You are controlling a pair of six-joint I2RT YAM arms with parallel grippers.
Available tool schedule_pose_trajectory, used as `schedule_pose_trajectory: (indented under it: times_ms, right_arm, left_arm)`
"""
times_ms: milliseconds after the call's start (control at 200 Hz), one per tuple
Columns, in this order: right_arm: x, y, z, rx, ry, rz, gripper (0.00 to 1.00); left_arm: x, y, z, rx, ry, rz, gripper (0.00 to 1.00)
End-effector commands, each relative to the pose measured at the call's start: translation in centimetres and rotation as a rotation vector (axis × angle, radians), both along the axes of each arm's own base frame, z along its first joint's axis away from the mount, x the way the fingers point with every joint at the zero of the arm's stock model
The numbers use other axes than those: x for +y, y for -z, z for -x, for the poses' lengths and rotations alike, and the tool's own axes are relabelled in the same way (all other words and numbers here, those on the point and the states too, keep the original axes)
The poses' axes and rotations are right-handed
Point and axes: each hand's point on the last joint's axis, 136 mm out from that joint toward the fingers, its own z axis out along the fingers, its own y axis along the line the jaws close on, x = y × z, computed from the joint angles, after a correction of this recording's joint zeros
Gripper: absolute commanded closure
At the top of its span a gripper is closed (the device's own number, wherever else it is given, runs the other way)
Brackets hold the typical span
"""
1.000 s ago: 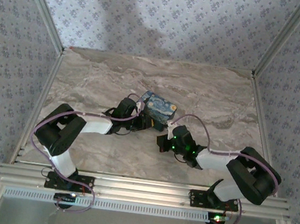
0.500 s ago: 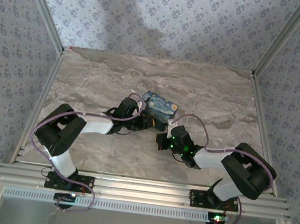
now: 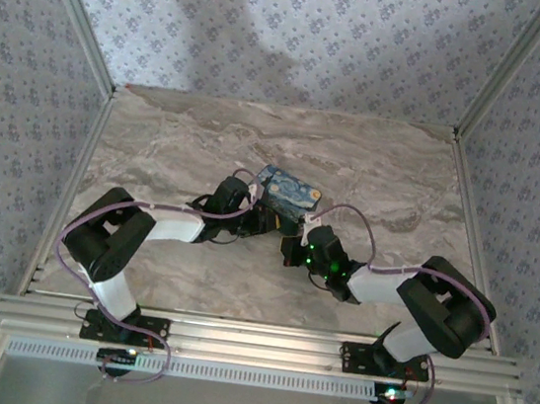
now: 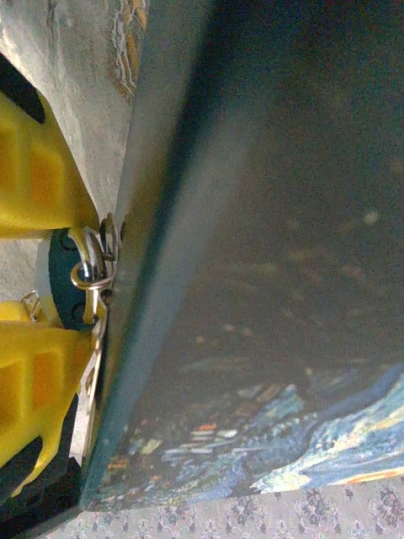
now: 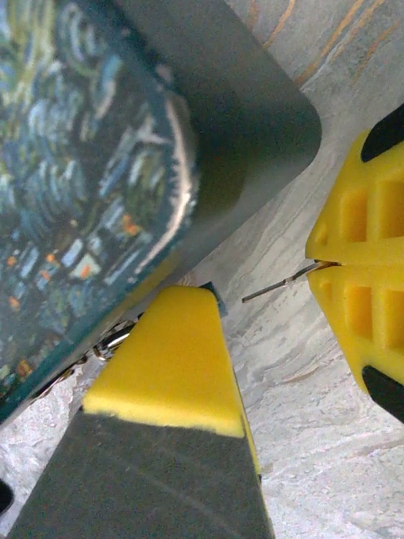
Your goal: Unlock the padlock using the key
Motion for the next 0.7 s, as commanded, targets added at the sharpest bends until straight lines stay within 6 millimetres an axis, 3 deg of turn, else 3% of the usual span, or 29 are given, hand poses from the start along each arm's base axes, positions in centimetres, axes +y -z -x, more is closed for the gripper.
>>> schedule_pose_trajectory:
  times_ms: [0,695]
  right_arm:
    - [0.37,-0.89,-0.98,-0.016,0.037,-0.026,1.00]
    - [0.17,-0.87,-1.77,-0.010,0.075,-0.025,1.00]
  left_arm:
    - [-1.35,-2.70,-0.41,-0.042,0.017,0.054,0.77]
    - [-1.43,-2.56,-0.37,-0.042,0.015,0.048,0.77]
